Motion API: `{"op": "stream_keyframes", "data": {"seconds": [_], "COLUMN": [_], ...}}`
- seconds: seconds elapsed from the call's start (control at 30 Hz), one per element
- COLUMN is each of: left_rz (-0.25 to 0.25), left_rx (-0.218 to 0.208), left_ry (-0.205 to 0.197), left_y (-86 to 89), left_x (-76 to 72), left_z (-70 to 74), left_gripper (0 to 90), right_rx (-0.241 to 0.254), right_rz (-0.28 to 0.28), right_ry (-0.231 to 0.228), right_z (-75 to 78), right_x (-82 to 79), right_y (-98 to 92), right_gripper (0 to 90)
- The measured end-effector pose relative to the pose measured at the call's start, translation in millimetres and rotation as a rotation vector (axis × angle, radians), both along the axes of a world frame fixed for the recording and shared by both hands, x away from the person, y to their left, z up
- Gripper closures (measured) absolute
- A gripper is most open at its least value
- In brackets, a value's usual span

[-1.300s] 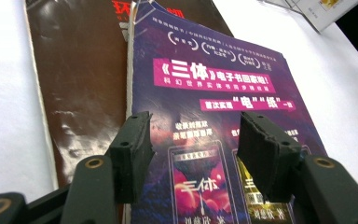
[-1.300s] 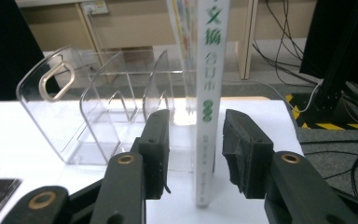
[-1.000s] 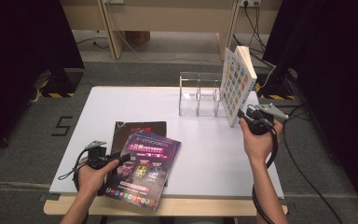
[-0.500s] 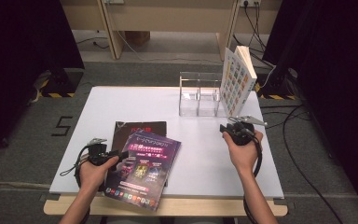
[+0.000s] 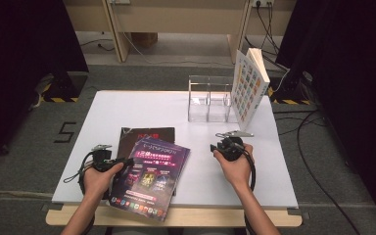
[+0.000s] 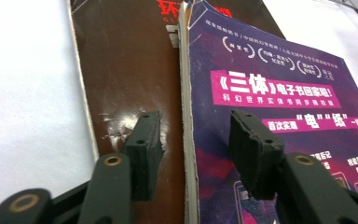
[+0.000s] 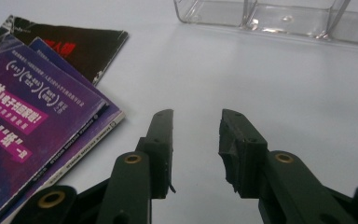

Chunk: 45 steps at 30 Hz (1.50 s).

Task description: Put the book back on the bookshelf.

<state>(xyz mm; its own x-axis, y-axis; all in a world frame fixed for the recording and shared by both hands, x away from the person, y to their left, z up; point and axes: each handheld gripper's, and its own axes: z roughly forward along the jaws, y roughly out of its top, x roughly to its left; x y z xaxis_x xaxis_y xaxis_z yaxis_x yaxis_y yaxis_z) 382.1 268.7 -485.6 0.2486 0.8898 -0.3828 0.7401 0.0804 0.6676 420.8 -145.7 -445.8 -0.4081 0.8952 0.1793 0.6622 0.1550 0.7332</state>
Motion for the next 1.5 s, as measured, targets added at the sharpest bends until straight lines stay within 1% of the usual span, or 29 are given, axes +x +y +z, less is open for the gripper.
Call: {"op": "stream_keyframes", "data": {"seconds": [0.1, 0.23, 0.33, 0.43, 0.53, 0.63, 0.67, 0.7, 0.73, 0.83, 1.0, 1.07, 1.1, 1.17, 1.2, 1.23, 1.27, 1.3, 1.33, 1.5], "left_rz": [-0.010, -0.024, -0.024, -0.018, -0.009, -0.011, -0.018, -0.022, -0.021, -0.022, -0.025, -0.026, -0.026, -0.028, -0.029, -0.032, -0.034, -0.037, -0.040, -0.037], "left_rx": [-0.003, -0.006, -0.013, 0.009, 0.010, 0.025, 0.022, 0.028, 0.037, 0.045, 0.087, 0.086, 0.080, 0.076, 0.076, 0.081, 0.080, 0.075, 0.074, 0.034], "left_ry": [0.004, 0.005, 0.010, 0.004, 0.005, 0.002, 0.008, 0.005, 0.002, 0.000, -0.011, -0.015, -0.015, -0.010, -0.009, -0.009, -0.008, -0.008, -0.007, 0.011], "left_y": [-1.5, -3.6, -3.1, -4.5, -5.1, -6.7, -7.7, -9.1, -10.2, -11.2, -15.4, -15.8, -15.4, -14.3, -14.3, -14.2, -14.0, -13.6, -12.5, -5.9], "left_x": [-0.2, 0.0, 0.3, -0.5, -1.1, -2.5, -3.3, -4.0, -4.7, -5.8, -8.7, -9.3, -9.2, -8.7, -8.6, -8.6, -8.3, -7.6, -6.9, -4.3], "left_z": [0.7, 1.1, 1.2, 3.5, 4.6, 5.8, 6.3, 6.5, 6.9, 8.4, 12.7, 13.7, 13.7, 13.0, 12.8, 13.2, 13.7, 14.0, 13.9, 11.6], "left_gripper": [58.7, 63.3, 64.2, 66.6, 69.5, 69.7, 69.8, 70.1, 70.1, 70.3, 70.7, 70.7, 70.7, 70.7, 70.8, 70.8, 70.7, 70.8, 70.7, 70.6], "right_rx": [-0.003, -0.010, -0.011, -0.007, -0.008, -0.007, -0.002, 0.000, -0.004, -0.004, 0.020, 0.021, 0.020, 0.021, 0.019, 0.016, 0.016, 0.012, 0.012, 0.010], "right_rz": [0.007, 0.008, 0.014, 0.019, 0.036, 0.038, 0.036, 0.036, 0.044, 0.056, 0.079, 0.084, 0.092, 0.094, 0.105, 0.105, 0.108, 0.112, 0.113, 0.107], "right_ry": [0.017, 0.017, 0.020, 0.029, 0.035, 0.043, 0.047, 0.050, 0.049, 0.054, 0.085, 0.094, 0.091, 0.102, 0.095, 0.098, 0.105, 0.100, 0.104, 0.107], "right_z": [-3.6, -4.6, -4.4, -5.7, -8.0, -8.6, -9.0, -9.1, -9.4, -10.5, -13.5, -14.1, -14.7, -14.3, -15.1, -15.0, -15.1, -15.6, -15.8, -15.8], "right_x": [-1.2, -2.0, -2.0, -2.0, -2.1, -2.4, -2.5, -2.6, -2.4, -2.5, -3.4, -3.1, -2.5, -2.9, -2.3, -2.6, -2.9, -2.8, -3.1, -3.8], "right_y": [2.0, 2.3, 2.6, 4.1, 7.7, 9.9, 11.0, 11.8, 12.2, 15.6, 23.3, 26.7, 27.5, 31.2, 32.1, 33.2, 34.8, 35.3, 35.8, 34.8], "right_gripper": [65.0, 64.8, 64.7, 64.5, 64.3, 64.1, 64.1, 64.0, 63.9, 63.6, 63.1, 62.9, 62.7, 62.6, 62.6, 62.5, 62.4, 62.4, 62.3, 62.3]}}
